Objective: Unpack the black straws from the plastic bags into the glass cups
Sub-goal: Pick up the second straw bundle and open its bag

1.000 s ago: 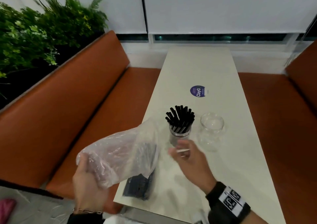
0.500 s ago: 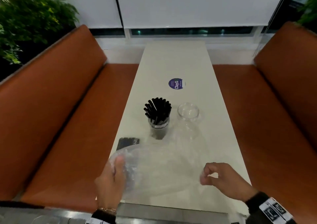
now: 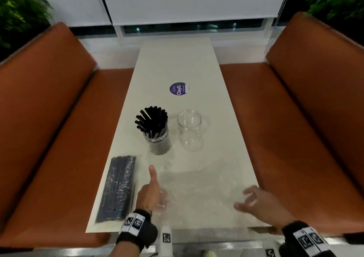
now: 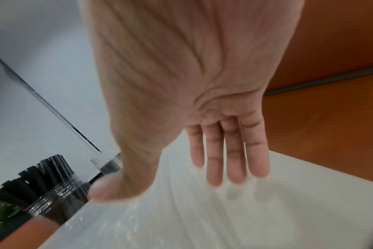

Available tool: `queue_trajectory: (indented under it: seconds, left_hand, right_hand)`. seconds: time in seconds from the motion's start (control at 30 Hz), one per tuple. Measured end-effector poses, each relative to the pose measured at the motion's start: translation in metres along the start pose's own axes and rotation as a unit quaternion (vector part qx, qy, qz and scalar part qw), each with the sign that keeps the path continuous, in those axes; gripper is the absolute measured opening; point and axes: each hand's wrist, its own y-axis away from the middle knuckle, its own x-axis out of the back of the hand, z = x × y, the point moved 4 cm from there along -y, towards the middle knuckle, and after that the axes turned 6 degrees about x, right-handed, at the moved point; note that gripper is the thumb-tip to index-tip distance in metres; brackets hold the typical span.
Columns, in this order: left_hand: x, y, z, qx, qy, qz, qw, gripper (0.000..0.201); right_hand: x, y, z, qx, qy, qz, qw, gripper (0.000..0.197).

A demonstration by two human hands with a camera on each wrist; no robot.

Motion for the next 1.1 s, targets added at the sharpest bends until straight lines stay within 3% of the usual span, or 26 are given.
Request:
queue_trajectory:
  seconds: [0.07, 0.13, 0.2, 0.27, 0.33, 0.4, 0.47, 0.57, 0.63, 0.67, 0.73, 0.8, 0.87, 0.9, 0.97, 1.03, 1.1]
  left_hand:
    - [-0.003, -0.020, 0.005, 0.009, -0.049, -0.013, 0.999, 0.087]
    - [-0.009, -0.046, 0.004, -0.012, -0.063, 0.000, 0.998, 0.065]
    - [-0.018, -0.053, 0.004, -0.042, -0.016, -0.008, 0.999, 0.044]
    - [-0.024, -0.041, 0.008, -0.084, 0.034, 0.000, 0.996, 0.031]
    - [-0.026, -0.034, 0.010, -0.152, 0.072, 0.050, 0.984, 0.025]
    - [-0.023, -0.029, 0.010, -0.203, 0.059, 0.141, 0.967, 0.027]
    - [-0.023, -0.022, 0.012, -0.203, 0.040, 0.188, 0.960, 0.037]
    - [-0.025, -0.033, 0.008, -0.105, 0.032, 0.154, 0.982, 0.062]
    - [-0.023, -0.040, 0.006, -0.081, -0.037, 0.078, 0.993, 0.080]
    - [-0.021, -0.042, 0.001, -0.085, -0.066, 0.034, 0.994, 0.078]
    - [-0.016, -0.037, -0.012, -0.099, -0.062, -0.030, 0.993, 0.045]
    - [-0.010, -0.036, -0.028, -0.120, -0.013, -0.025, 0.992, 0.021]
    - [-0.010, -0.035, -0.042, -0.137, 0.053, 0.014, 0.989, 0.016]
    - [-0.011, -0.034, -0.048, -0.138, 0.065, 0.045, 0.987, 0.016]
    - [-0.018, -0.034, -0.054, -0.153, 0.055, 0.111, 0.980, 0.021]
    - [-0.021, -0.027, -0.057, -0.164, 0.032, 0.154, 0.974, 0.027]
    - [-0.021, -0.023, -0.058, -0.167, -0.024, 0.183, 0.969, 0.034]
  right_hand:
    - [0.013, -0.017, -0.014, -0.001, -0.026, 0.074, 0.997, 0.081]
    - [0.018, -0.045, -0.021, -0.007, -0.085, 0.128, 0.988, 0.086]
    - [0.018, -0.071, -0.027, -0.002, -0.160, 0.145, 0.977, 0.074]
    - [0.014, -0.091, -0.031, 0.017, -0.218, 0.123, 0.968, 0.047]
    - [0.013, -0.099, -0.032, 0.036, -0.261, 0.136, 0.955, 0.036]
    - [0.015, -0.103, -0.028, 0.042, -0.274, 0.178, 0.944, 0.032]
    - [0.017, -0.102, -0.028, 0.043, -0.254, 0.215, 0.942, 0.027]
    - [0.022, -0.102, -0.029, 0.043, -0.222, 0.270, 0.936, 0.025]
    - [0.025, -0.104, -0.027, 0.032, -0.222, 0.292, 0.930, 0.028]
    - [0.026, -0.105, -0.026, 0.027, -0.234, 0.297, 0.925, 0.031]
    - [0.026, -0.108, -0.022, 0.014, -0.302, 0.280, 0.911, 0.044]
    - [0.023, -0.104, -0.018, -0.010, -0.355, 0.223, 0.908, 0.060]
    - [0.010, -0.096, -0.009, -0.029, -0.330, 0.135, 0.934, 0.074]
    - [-0.001, -0.086, -0.006, -0.028, -0.311, 0.086, 0.946, 0.071]
    - [-0.027, -0.065, -0.003, -0.005, -0.281, 0.023, 0.959, 0.042]
    - [-0.042, -0.050, -0.002, 0.013, -0.272, 0.052, 0.961, 0.030]
    - [-0.043, -0.049, 0.005, 0.014, -0.251, 0.140, 0.958, 0.028]
